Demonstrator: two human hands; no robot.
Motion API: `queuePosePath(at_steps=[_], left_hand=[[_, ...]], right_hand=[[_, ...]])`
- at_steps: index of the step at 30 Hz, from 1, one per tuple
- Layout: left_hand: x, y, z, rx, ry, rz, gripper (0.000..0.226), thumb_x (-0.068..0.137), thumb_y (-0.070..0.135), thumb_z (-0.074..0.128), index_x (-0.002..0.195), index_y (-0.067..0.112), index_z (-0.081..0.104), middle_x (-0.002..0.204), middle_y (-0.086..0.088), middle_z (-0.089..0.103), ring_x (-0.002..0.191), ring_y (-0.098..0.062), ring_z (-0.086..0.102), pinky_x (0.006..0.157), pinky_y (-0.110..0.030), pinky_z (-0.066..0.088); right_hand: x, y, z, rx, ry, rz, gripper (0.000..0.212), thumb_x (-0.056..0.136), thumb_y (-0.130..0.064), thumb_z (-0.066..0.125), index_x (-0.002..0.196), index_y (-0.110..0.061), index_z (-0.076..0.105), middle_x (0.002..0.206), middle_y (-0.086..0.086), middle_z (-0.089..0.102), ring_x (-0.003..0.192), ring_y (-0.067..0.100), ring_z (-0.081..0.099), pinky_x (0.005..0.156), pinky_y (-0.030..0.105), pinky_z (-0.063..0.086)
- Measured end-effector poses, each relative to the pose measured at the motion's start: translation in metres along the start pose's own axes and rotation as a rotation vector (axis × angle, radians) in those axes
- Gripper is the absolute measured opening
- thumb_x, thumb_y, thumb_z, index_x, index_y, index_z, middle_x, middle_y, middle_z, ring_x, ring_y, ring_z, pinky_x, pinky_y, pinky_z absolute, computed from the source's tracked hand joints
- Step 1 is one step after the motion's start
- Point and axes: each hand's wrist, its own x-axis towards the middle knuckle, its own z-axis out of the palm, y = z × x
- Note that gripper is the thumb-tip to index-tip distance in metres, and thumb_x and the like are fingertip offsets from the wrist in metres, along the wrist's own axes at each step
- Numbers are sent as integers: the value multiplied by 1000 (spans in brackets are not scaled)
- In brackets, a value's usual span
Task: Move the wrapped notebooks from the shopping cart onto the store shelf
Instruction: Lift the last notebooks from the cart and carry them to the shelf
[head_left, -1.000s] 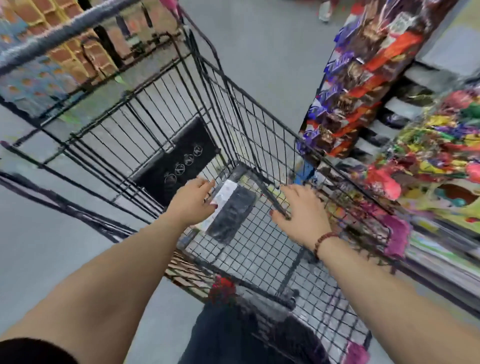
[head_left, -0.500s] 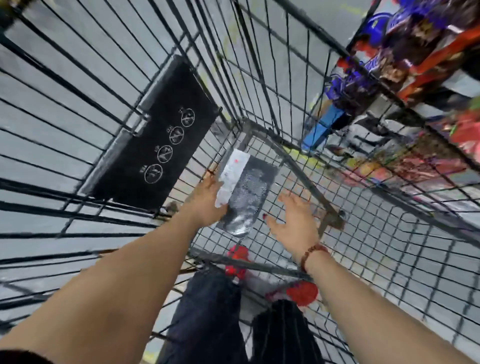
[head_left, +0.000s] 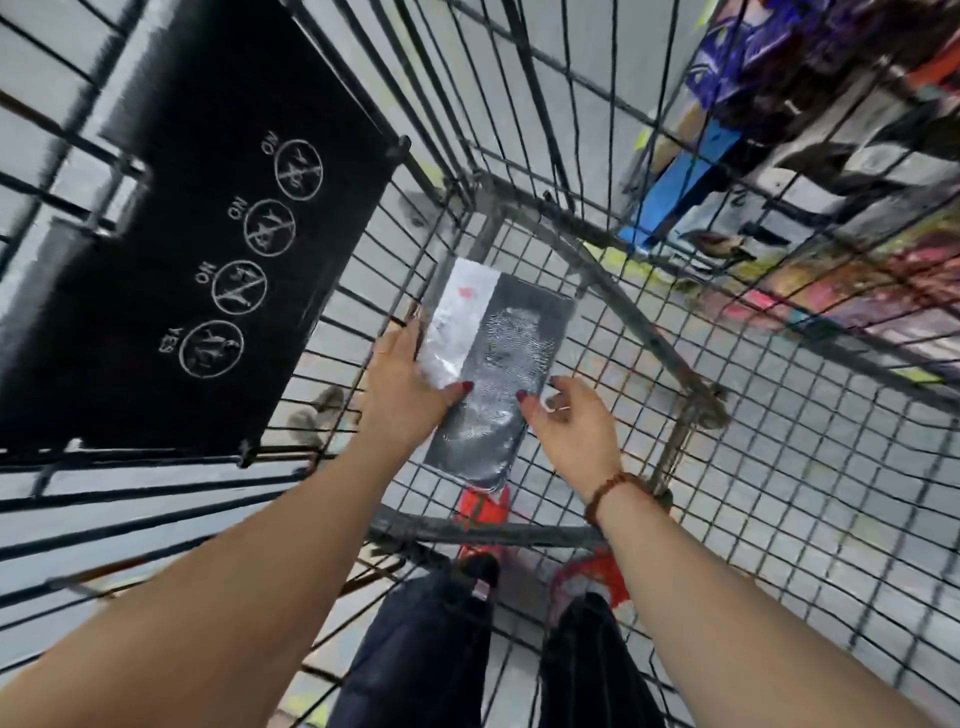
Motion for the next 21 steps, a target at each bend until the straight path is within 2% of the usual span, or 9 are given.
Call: queuePosePath(at_steps=[3,5,7,9,11,13,16,19,21], left_hand=[[-1,1,1,-59,45,22,67,66,32,81,125,14,55,112,-7,57,104,-18,49,86,-24,38],[-4,6,3,-90,68,64,59,68,31,80,121,15,58,108,-6,59,94,-12,48,74,-16,32],[-12,14,8,-125,27,96,61,71,28,78,126,16,56,110,-3,58,95,-10,48,74,-11,34],[-15,18,16,-181,-48,91,68,74,27,77,136,16,50,120,-2,56,107,-15,52,93,-22,42],[-15,23,21,-247,-105,76,65,77,25,74,137,20,49,125,-2,56,113,-18,53,100,-37,45],[-13,29,19,-261,-130,79,56,81,22,71,134,20,52,126,-2,56,113,-14,52,103,-37,43],[-5,25,13,-244,-47,26,50,82,18,70,129,13,56,129,-7,56,111,-9,48,101,-21,36],[-1,12,8,-227,-13,-71,58,71,35,73,124,19,55,124,-7,58,111,-20,55,100,-39,45],[-4,6,9,-147,-27,-69,66,71,30,78,130,18,50,126,-4,54,114,-20,50,98,-34,41]], right_hand=[[0,0,11,102,-10,-4,41,82,-44,65,112,-16,59,91,5,65,81,20,63,72,33,54],[-1,0,14,170,15,-25,23,83,-37,66,95,-19,60,81,-3,65,72,12,62,62,20,51],[-1,1,13,303,63,44,26,84,-33,67,97,-15,55,81,-9,61,71,4,58,55,12,44],[0,7,10,453,168,148,28,85,-31,66,97,-11,50,80,-7,59,72,10,57,61,21,43],[1,14,4,498,259,192,22,88,-28,62,90,-12,48,76,-5,56,72,15,55,63,24,41],[-1,21,-4,537,275,169,16,90,-26,60,88,-14,49,79,-3,59,74,15,56,65,24,43],[-3,30,-17,588,254,108,8,92,-26,58,93,-20,53,90,0,64,81,13,61,77,23,49],[-6,37,-27,663,305,88,5,92,-23,58,89,-26,55,86,-7,64,75,2,61,65,8,47],[-8,42,-33,718,346,88,7,92,-22,58,86,-26,56,84,-9,63,71,-3,60,65,8,46]])
